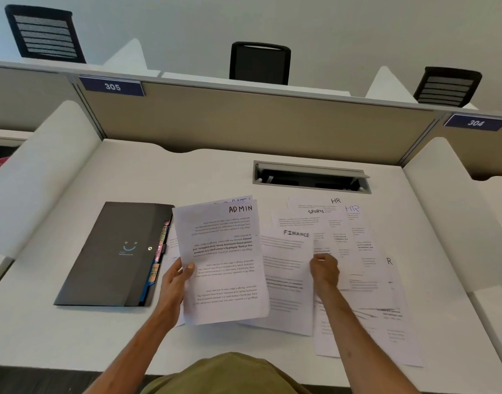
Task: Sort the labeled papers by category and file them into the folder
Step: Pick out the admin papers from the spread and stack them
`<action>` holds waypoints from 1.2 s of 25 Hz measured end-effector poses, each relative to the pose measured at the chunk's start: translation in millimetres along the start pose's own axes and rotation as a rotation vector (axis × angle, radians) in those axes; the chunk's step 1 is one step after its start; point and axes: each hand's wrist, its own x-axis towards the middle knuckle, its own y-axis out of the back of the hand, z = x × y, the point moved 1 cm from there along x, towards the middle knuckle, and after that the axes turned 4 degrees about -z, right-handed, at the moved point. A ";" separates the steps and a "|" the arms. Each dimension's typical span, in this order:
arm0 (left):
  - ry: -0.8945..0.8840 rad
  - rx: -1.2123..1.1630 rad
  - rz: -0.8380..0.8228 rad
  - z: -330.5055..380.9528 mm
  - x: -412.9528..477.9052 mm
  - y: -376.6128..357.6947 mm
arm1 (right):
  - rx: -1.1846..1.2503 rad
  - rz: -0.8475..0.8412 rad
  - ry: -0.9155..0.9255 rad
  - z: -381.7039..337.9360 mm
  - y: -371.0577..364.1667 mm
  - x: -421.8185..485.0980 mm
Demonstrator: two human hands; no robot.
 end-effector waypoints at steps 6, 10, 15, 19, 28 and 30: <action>0.037 -0.003 0.022 -7.4 -3.9 0.3 | -0.119 -0.154 0.133 -13.3 -26.7 -7.1; 0.081 0.000 0.028 -10.2 -2.8 -4.6 | -0.489 0.158 0.209 -4.1 4.0 13.0; 0.111 0.007 0.028 -12.8 -3.6 -18.5 | -0.718 0.082 0.084 25.5 33.5 35.1; 0.112 0.001 0.006 -14.7 -4.3 -27.2 | -0.609 0.092 0.071 31.1 36.7 39.7; 0.137 -0.024 0.062 -33.8 -11.9 -46.0 | -0.014 0.397 -0.117 43.5 104.5 61.5; 0.147 -0.044 0.080 -40.0 -15.5 -54.0 | 0.109 0.374 -0.150 48.3 112.3 67.4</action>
